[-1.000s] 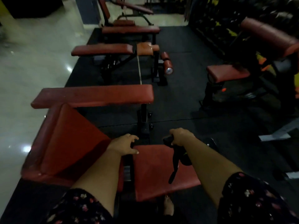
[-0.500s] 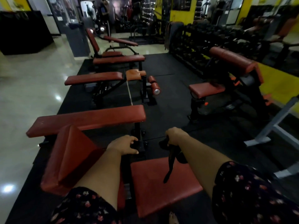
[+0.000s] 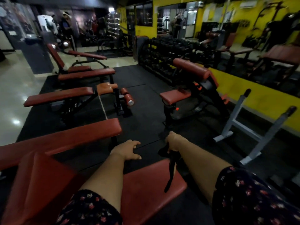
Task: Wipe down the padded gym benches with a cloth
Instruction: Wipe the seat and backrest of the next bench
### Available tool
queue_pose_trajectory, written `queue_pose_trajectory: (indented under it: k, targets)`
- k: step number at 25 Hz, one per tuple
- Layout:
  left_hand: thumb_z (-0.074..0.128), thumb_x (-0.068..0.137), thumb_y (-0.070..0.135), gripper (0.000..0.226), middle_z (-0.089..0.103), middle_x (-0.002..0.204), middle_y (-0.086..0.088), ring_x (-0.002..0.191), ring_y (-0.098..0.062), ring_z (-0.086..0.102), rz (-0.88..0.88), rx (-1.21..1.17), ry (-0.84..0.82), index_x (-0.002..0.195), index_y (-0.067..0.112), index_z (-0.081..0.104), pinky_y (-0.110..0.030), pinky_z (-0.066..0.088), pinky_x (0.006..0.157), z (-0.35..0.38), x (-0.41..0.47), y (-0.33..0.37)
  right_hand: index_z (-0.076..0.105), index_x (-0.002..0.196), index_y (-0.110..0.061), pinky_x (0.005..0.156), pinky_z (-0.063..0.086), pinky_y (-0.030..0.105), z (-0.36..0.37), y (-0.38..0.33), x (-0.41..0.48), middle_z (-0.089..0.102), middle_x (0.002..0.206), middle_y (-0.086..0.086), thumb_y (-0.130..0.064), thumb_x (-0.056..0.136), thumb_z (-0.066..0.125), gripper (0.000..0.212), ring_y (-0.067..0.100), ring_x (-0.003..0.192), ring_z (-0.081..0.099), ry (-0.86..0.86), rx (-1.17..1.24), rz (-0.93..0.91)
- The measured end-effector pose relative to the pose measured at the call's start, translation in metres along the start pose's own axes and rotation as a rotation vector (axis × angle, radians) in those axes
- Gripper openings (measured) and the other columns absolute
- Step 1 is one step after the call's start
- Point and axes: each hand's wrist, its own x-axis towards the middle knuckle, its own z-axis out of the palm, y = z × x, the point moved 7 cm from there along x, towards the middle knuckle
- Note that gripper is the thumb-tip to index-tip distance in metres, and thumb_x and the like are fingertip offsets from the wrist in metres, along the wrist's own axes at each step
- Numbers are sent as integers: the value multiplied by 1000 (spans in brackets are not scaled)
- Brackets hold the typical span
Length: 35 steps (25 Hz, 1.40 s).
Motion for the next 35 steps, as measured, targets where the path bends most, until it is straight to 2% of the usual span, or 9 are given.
queue_pose_trajectory:
  k: [2, 8, 11, 13, 16, 21, 25, 30, 35]
  targets:
    - [77, 78, 47, 83, 43, 141, 3, 131, -10, 46, 53, 31, -24, 148, 31, 36, -38, 43, 107, 4, 13, 31, 56, 127, -12, 98, 47, 49, -2, 33, -7, 38, 129, 9, -20, 82, 76, 50, 41, 118, 47, 9, 26, 62]
    - [74, 79, 51, 82, 46, 138, 5, 128, -10, 48, 209, 139, -50, 149, 33, 36, -39, 44, 104, 26, 50, 141, 53, 133, -24, 100, 36, 65, -3, 139, -49, 38, 134, 5, -28, 87, 71, 50, 37, 131, 30, -15, 0, 221]
    - [74, 81, 48, 79, 47, 139, 4, 127, -13, 49, 282, 194, -80, 149, 32, 35, -36, 44, 102, 42, 66, 211, 57, 128, -18, 95, 47, 49, -2, 204, -76, 49, 131, 8, -25, 87, 71, 44, 33, 122, 45, 40, 30, 258]
    - [73, 82, 48, 79, 47, 139, 4, 126, -14, 51, 333, 225, -90, 149, 32, 36, -35, 44, 102, 55, 76, 260, 58, 126, -15, 91, 48, 44, 5, 252, -95, 53, 127, 10, -22, 89, 68, 39, 33, 116, 51, 46, 50, 296]
    - [73, 82, 48, 77, 47, 139, 4, 125, -14, 51, 399, 264, -111, 148, 33, 37, -35, 45, 100, 80, 87, 327, 59, 123, -13, 88, 49, 44, 16, 317, -119, 52, 125, 11, -20, 89, 68, 35, 34, 110, 52, 26, 70, 335]
    - [70, 83, 51, 75, 47, 140, 6, 126, -14, 51, 501, 330, -113, 148, 35, 37, -36, 47, 99, 127, 105, 450, 61, 123, -15, 95, 47, 48, 41, 433, -169, 46, 124, 8, -26, 86, 72, 40, 33, 113, 47, 11, 72, 418]
    - [67, 85, 52, 69, 48, 138, 7, 124, -15, 52, 604, 440, -141, 146, 36, 39, -37, 49, 96, 169, 109, 527, 59, 123, -13, 96, 48, 46, 65, 505, -201, 51, 125, 11, -21, 86, 71, 40, 35, 114, 51, -9, 155, 507]
    - [64, 86, 55, 66, 49, 137, 7, 123, -16, 53, 698, 483, -168, 145, 37, 40, -37, 49, 94, 200, 125, 598, 57, 127, -16, 94, 46, 42, 69, 574, -230, 54, 128, 11, -21, 87, 69, 41, 34, 120, 47, 19, 171, 558]
    - [59, 87, 59, 64, 50, 136, 5, 123, -19, 51, 763, 585, -168, 144, 38, 40, -38, 46, 95, 222, 160, 635, 61, 125, -21, 98, 49, 42, 89, 618, -224, 59, 126, 9, -25, 84, 72, 43, 33, 116, 54, -25, 177, 585]
